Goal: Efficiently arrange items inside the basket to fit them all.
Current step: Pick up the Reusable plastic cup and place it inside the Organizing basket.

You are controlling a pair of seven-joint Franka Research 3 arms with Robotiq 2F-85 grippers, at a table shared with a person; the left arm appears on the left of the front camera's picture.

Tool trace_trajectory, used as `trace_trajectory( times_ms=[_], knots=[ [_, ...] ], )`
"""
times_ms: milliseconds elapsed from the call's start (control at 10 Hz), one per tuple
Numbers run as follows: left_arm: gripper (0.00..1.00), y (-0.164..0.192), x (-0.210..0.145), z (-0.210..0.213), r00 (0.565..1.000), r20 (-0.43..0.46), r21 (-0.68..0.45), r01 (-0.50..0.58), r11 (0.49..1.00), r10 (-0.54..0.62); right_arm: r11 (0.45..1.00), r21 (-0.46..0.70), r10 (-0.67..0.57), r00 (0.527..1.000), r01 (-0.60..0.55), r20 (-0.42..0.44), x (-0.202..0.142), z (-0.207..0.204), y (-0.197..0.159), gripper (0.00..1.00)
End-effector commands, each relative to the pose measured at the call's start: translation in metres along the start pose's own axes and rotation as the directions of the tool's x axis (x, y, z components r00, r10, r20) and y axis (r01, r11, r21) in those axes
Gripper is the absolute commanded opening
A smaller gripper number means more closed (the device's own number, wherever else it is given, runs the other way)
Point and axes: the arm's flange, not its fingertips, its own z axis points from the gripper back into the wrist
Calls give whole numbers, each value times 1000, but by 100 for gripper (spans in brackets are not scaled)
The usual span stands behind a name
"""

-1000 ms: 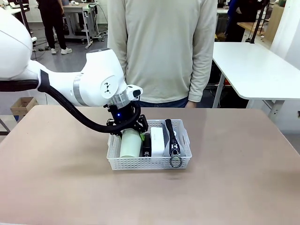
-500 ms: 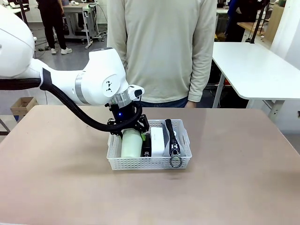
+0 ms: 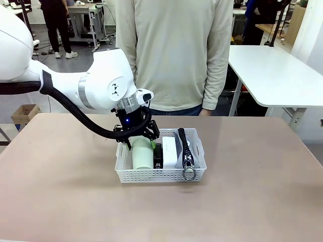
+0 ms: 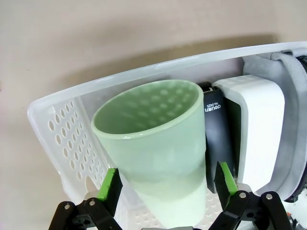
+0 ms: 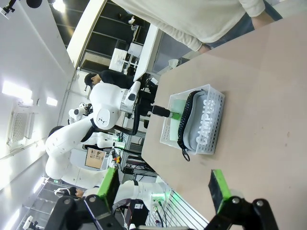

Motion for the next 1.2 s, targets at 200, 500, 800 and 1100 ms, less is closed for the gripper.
trace_trajectory(
  times_ms=[200,500,800,1100],
  knots=[
    [100,-1,-17,27,999,37,-27,17,999,-16,1000,14,7,1000,-7,11,2,0,2,100],
    [100,26,-65,111,966,95,-413,257,874,-239,1000,14,7,1000,-7,11,2,0,2,100],
    [100,121,-109,169,943,220,-669,331,665,-248,1000,14,7,1000,-7,11,2,0,2,100],
    [100,255,-158,167,944,328,-836,267,479,45,1000,14,7,1000,-7,11,2,0,2,100]
  ],
)
